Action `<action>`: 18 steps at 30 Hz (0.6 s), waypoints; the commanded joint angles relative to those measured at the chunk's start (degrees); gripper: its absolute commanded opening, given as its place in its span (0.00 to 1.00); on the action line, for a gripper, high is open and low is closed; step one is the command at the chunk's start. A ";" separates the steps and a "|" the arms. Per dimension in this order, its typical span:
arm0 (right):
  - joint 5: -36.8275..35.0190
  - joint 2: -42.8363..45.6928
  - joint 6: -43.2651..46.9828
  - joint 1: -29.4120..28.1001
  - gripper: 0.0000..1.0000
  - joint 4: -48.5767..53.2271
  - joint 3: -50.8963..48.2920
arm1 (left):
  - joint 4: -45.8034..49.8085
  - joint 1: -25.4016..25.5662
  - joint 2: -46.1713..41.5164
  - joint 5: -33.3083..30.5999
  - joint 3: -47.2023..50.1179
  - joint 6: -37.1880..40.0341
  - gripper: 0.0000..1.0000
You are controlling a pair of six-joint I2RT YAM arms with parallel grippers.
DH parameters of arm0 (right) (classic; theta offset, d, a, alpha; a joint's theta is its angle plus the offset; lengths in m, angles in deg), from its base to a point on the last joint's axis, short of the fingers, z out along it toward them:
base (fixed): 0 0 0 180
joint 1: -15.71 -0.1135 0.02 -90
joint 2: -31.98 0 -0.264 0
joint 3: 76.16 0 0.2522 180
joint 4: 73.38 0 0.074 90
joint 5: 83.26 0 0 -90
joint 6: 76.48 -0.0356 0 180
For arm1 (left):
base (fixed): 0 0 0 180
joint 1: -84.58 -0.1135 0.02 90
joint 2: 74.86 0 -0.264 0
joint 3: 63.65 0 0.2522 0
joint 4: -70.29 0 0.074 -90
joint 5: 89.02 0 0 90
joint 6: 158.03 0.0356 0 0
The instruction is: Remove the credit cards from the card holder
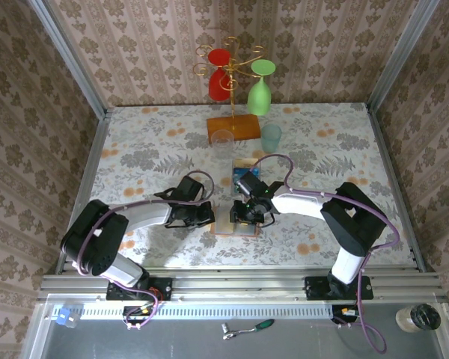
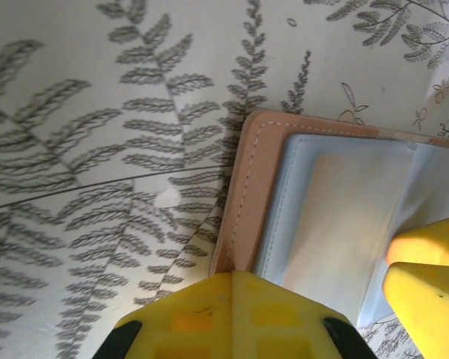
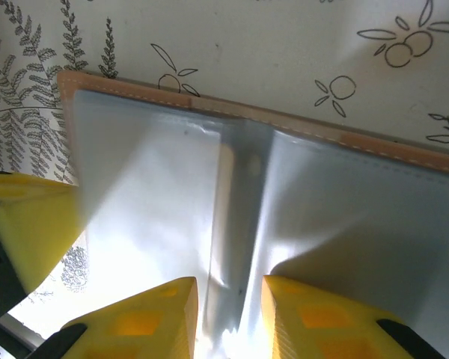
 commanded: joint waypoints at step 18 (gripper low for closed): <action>2.71 0.36 -1.53 -0.82 0.22 -3.65 2.69 | 3.66 -0.46 -0.88 -0.64 0.41 1.89 0.02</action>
